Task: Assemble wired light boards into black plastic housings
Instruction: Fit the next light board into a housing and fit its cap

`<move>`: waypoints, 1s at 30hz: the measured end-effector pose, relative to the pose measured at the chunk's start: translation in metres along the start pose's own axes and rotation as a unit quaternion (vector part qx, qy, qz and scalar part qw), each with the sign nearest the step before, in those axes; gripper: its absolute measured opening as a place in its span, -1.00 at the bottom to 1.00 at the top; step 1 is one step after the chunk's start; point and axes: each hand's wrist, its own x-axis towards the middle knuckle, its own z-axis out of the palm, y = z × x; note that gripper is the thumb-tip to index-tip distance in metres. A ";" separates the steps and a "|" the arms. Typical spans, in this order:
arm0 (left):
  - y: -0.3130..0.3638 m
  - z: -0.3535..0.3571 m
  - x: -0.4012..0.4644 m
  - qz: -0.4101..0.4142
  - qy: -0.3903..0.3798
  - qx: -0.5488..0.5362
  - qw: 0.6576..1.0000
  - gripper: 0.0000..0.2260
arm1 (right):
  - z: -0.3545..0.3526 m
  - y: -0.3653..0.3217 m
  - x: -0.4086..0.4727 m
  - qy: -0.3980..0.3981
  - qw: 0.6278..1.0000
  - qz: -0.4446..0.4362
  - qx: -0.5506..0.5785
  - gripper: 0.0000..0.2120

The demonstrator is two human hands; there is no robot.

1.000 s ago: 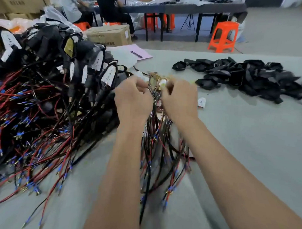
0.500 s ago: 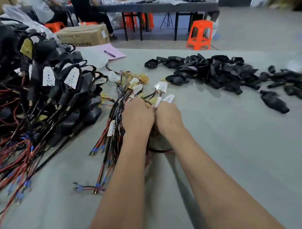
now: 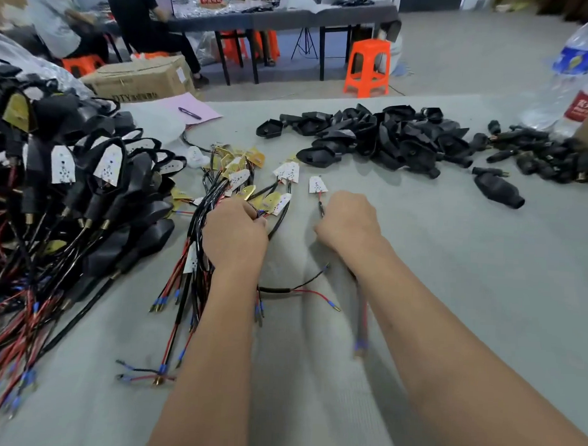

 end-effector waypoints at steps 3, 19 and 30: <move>0.010 0.007 -0.005 0.012 0.015 0.029 0.999 -0.86 | -0.001 0.006 -0.004 -0.017 0.999 -0.014 -0.039 -0.76; 0.143 0.122 -0.081 0.249 -0.136 -0.068 0.957 -0.74 | -0.079 0.170 -0.020 0.054 0.689 -0.053 0.720 -0.87; 0.234 0.225 -0.068 0.560 -0.264 0.110 0.778 -0.51 | -0.081 0.206 -0.007 0.061 0.472 0.106 0.873 -0.72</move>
